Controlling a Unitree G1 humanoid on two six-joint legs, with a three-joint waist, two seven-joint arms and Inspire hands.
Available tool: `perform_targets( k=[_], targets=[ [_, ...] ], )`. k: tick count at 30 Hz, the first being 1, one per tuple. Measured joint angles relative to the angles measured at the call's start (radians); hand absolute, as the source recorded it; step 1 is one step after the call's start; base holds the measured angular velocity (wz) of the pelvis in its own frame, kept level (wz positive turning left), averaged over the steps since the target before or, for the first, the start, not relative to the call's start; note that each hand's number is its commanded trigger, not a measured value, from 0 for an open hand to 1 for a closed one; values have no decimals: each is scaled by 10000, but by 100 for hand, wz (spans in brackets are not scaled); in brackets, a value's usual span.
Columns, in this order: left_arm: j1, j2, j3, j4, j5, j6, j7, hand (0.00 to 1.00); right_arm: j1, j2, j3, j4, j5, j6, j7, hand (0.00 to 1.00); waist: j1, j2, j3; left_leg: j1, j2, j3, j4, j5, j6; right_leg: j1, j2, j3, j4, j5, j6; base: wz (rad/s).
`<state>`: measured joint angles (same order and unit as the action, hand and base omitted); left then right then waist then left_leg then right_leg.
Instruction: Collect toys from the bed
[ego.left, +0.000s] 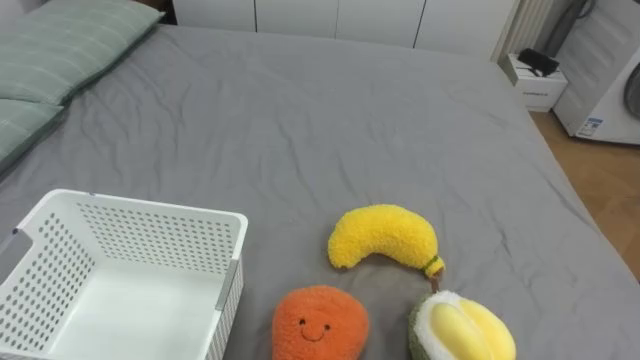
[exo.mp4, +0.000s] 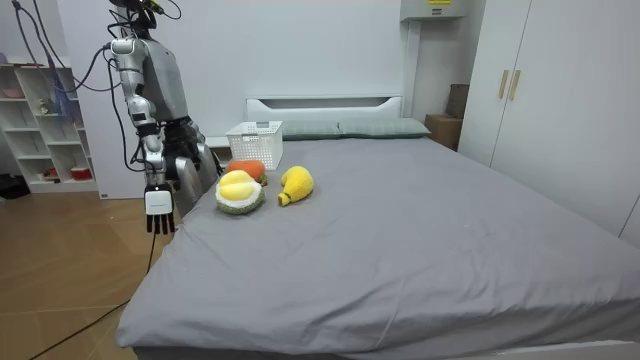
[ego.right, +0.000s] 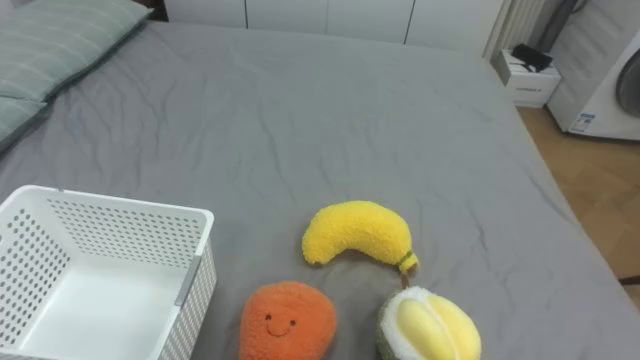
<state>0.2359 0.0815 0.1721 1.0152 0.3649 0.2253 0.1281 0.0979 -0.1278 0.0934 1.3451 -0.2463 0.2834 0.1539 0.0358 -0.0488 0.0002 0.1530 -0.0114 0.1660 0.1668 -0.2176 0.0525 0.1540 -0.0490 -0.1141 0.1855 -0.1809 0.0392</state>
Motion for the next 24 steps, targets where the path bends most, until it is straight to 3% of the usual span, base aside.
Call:
perform_targets(
  k=[12, 18, 19, 20, 24],
  targets=[
    [-4, -2, 9, 1, 0, -3, 410, 0, 10, 0, 1, -175, 10, -46, 4, 0, -25, 5, 7, -12, 2, -1, -6, -1, -1, 9, 1, -26, -3, 0, 0, 0],
    [-6, -9, 10, 4, -45, 18, 431, 0, 7, 0, -18, -242, 57, -39, -12, 0, -18, 71, -27, -42, 6, -1, -17, -2, -2, -35, 4, -18, -5, 0, 0, 0],
    [-5, -15, 18, 5, -74, 29, 434, 0, 9, 0, -35, -231, 90, -39, -20, 0, -15, 32, -3, -38, 6, 1, -21, -2, -2, -34, 6, -14, -6, 0, 0, 0],
    [3, -24, 20, 5, -108, 68, 440, 0, 18, 0, -76, -202, 192, -31, -27, 0, -7, 99, -39, -31, 6, 15, -22, -1, -3, -33, 9, -3, -10, 0, 0, -3],
    [109, -27, 15, 1, -87, 173, 442, 0, 155, -8, -184, -170, 1310, 10, -219, 0, -21, 97, -40, -33, 7, 37, -23, -2, -3, -54, 11, 28, -6, 0, 0, -2]
  ],
)
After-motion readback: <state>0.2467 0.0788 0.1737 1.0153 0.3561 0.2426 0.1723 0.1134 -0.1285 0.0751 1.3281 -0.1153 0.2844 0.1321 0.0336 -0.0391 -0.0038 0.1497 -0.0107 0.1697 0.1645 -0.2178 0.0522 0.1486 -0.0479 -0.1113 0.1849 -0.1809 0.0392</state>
